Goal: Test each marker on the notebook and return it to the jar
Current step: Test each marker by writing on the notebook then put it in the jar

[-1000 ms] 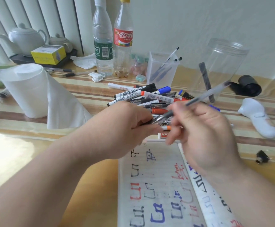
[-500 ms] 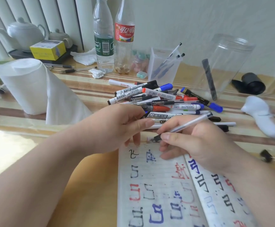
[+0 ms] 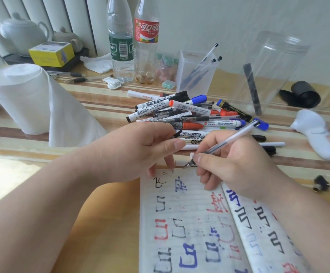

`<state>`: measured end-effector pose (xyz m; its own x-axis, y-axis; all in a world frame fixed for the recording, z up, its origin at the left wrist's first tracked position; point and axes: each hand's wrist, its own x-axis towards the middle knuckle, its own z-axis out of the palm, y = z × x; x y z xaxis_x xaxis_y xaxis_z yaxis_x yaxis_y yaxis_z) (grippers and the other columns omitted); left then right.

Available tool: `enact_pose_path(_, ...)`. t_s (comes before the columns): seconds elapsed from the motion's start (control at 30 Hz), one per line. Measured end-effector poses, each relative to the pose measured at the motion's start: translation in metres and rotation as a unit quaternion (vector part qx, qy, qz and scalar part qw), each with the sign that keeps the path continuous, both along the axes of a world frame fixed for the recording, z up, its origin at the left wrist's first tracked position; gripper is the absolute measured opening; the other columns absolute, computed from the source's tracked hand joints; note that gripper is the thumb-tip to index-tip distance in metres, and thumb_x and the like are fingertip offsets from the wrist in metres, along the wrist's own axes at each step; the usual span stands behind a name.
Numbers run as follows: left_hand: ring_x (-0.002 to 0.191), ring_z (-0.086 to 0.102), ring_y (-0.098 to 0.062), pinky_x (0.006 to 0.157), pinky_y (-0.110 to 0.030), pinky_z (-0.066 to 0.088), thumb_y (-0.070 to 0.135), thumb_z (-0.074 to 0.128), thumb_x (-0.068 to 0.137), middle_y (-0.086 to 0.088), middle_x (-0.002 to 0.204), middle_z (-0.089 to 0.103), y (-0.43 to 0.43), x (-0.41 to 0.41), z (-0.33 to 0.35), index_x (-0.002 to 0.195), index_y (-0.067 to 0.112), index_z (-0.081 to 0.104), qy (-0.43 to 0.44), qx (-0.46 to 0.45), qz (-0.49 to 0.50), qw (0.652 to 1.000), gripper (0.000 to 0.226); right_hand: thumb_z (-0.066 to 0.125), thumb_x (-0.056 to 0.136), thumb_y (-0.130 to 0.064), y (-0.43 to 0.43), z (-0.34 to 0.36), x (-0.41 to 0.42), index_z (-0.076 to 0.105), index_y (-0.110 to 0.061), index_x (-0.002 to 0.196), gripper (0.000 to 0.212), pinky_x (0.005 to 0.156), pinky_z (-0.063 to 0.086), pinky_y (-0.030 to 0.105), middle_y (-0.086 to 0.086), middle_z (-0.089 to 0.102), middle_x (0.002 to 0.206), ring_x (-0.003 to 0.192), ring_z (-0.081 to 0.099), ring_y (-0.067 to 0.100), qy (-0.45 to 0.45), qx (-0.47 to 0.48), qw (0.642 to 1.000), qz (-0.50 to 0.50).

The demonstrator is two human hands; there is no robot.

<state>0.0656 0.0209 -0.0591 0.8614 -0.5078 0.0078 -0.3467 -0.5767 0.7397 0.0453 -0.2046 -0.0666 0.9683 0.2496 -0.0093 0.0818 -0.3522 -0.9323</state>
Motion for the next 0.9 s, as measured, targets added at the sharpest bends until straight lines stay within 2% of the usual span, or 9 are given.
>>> enact_pose_path(0.13, 0.059, 0.071, -0.013, 0.057, -0.019, 0.051, 0.063, 0.044, 0.091, 0.019, 0.088, 0.076, -0.0006, -0.0001, 0.0003, 0.079, 0.029, 0.053, -0.007, 0.000, -0.004, 1.000, 0.037, 0.072, 0.092, -0.004, -0.0009, 0.0001, -0.0009, 0.068, -0.011, 0.080, 0.014, 0.046, 0.054, 0.031, 0.014, 0.070, 0.064, 0.053, 0.069, 0.028, -0.005, -0.016, 1.000, 0.002)
enact_pose_path(0.27, 0.058, 0.071, -0.012, 0.062, -0.028, 0.055, 0.066, 0.042, 0.090, 0.020, 0.088, 0.076, -0.0002, -0.0007, 0.0009, 0.081, 0.026, 0.055, -0.016, 0.003, -0.007, 1.000, 0.043, 0.071, 0.092, -0.003, 0.0005, 0.0021, -0.0015, 0.068, -0.009, 0.082, 0.012, 0.046, 0.054, 0.030, 0.015, 0.071, 0.064, 0.052, 0.069, 0.028, -0.002, -0.018, 1.000, -0.002)
enact_pose_path(0.4, 0.058, 0.071, -0.011, 0.060, -0.025, 0.052, 0.066, 0.042, 0.091, 0.020, 0.088, 0.076, 0.0004, -0.0009, 0.0009, 0.081, 0.026, 0.054, -0.023, -0.005, -0.011, 1.000, 0.043, 0.070, 0.093, -0.002, 0.0005, 0.0029, -0.0023, 0.067, -0.008, 0.082, 0.012, 0.047, 0.054, 0.030, 0.015, 0.071, 0.065, 0.052, 0.069, 0.027, 0.001, -0.017, 1.000, -0.001)
enact_pose_path(0.67, 0.059, 0.071, -0.011, 0.064, -0.031, 0.054, 0.068, 0.040, 0.088, 0.018, 0.088, 0.077, -0.0016, -0.0015, 0.0020, 0.082, 0.028, 0.055, -0.012, -0.006, -0.026, 1.000, 0.044, 0.071, 0.093, -0.005, 0.0014, 0.0025, -0.0017, 0.067, -0.011, 0.082, 0.013, 0.047, 0.055, 0.030, 0.013, 0.071, 0.065, 0.053, 0.070, 0.025, -0.001, -0.036, 0.999, 0.005)
enact_pose_path(0.9, 0.059, 0.071, -0.010, 0.065, -0.030, 0.054, 0.070, 0.039, 0.086, 0.020, 0.089, 0.077, -0.0018, -0.0019, 0.0021, 0.085, 0.029, 0.057, -0.003, -0.004, -0.020, 1.000, 0.045, 0.071, 0.092, -0.005, 0.0005, 0.0026, -0.0006, 0.067, -0.011, 0.080, 0.014, 0.047, 0.054, 0.030, 0.013, 0.071, 0.064, 0.053, 0.070, 0.026, 0.002, -0.034, 0.999, -0.003)
